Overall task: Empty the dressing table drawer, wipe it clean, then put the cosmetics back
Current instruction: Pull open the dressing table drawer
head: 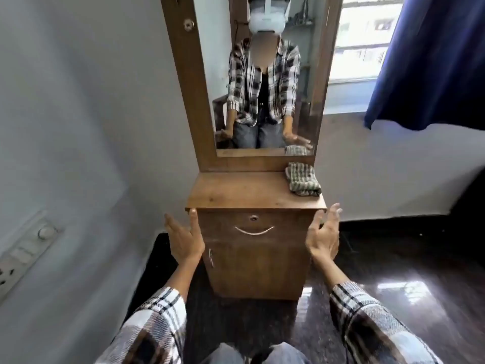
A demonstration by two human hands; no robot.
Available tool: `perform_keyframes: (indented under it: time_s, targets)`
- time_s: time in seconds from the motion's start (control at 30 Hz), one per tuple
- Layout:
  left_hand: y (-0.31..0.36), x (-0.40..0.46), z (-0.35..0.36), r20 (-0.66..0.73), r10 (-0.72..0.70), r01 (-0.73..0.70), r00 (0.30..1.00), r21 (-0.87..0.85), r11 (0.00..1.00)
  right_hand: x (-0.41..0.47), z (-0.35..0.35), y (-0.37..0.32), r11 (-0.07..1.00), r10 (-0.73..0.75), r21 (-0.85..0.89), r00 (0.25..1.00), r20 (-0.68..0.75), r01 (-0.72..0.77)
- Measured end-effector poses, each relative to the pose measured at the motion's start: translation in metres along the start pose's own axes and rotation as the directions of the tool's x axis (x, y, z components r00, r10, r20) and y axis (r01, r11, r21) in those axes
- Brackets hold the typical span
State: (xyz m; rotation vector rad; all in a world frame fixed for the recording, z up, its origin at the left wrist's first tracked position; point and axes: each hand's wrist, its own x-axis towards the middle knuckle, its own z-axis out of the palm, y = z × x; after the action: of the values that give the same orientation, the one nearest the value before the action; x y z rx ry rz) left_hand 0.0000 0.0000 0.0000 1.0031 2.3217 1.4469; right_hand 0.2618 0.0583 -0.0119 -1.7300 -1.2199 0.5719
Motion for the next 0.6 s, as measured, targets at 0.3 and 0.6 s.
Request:
perform_keyframes:
  time_s: [0.3,0.6]
  targets:
    - [-0.023,0.038,0.061,-0.087,0.006,-0.031,0.996,-0.29,0.957,0.039,0.047,0.021,0.962,0.153,0.264,0.942,-0.3,-0.073]
    - [-0.028,0.054,0.071,-0.251,-0.195,0.085,0.948,-0.39,0.917,0.041,0.057,0.03,0.961,0.093,0.276,0.898,-0.431,0.032]
